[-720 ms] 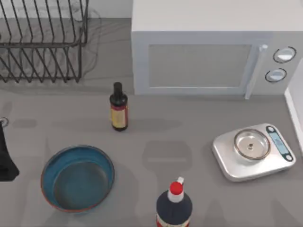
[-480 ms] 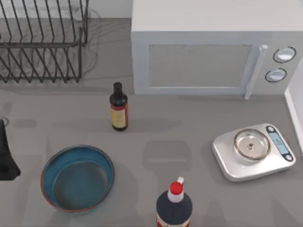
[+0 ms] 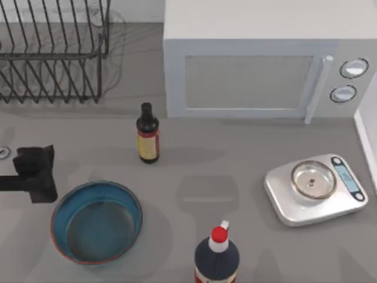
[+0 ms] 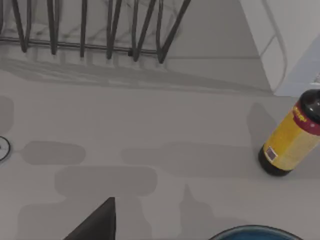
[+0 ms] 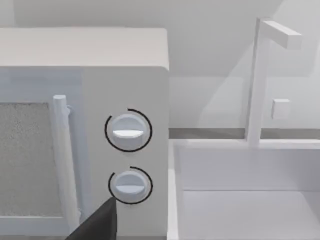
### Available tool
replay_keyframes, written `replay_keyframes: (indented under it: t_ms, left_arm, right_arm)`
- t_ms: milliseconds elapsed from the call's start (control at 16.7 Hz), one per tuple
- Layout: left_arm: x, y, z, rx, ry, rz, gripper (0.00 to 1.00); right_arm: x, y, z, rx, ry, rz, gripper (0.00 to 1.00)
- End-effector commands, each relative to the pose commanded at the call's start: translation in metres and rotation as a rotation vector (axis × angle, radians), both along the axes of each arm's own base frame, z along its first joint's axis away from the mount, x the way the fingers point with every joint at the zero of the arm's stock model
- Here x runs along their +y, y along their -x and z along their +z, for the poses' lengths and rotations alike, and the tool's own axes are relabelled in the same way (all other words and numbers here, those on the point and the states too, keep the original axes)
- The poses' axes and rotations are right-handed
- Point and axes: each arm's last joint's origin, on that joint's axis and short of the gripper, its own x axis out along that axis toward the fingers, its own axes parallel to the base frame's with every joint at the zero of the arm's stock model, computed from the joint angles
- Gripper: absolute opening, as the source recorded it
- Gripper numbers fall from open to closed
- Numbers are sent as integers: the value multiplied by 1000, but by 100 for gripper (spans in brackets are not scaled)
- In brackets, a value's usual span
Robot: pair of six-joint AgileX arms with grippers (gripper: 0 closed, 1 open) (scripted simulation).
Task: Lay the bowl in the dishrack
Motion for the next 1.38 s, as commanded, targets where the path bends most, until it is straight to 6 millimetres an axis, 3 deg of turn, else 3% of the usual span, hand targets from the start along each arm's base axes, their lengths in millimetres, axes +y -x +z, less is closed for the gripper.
replay_keyframes:
  t_ms: [180,420,660,840,1020,1380]
  left_arm:
    - [-29,-33,13,317,-9,-45,100]
    - [-81,-72,15,668,-84,-60,100]
    - [-131,-97,8,893,-182,-41,100]
    - [-158,-106,0,986,-242,-23,100]
    - [-168,-108,-2,1011,-262,-17,100]
    - [-167,-108,-7,1013,-261,-15,100]
  right_arm:
    - [0,0,0,0,0,0,100]
    - [0,0,0,0,0,0,100]
    - [0,0,0,0,0,0,100]
    - [0,0,0,0,0,0,100]
    - [0,0,0,0,0,0,100]
    - [0,0,0,0,0,0,100]
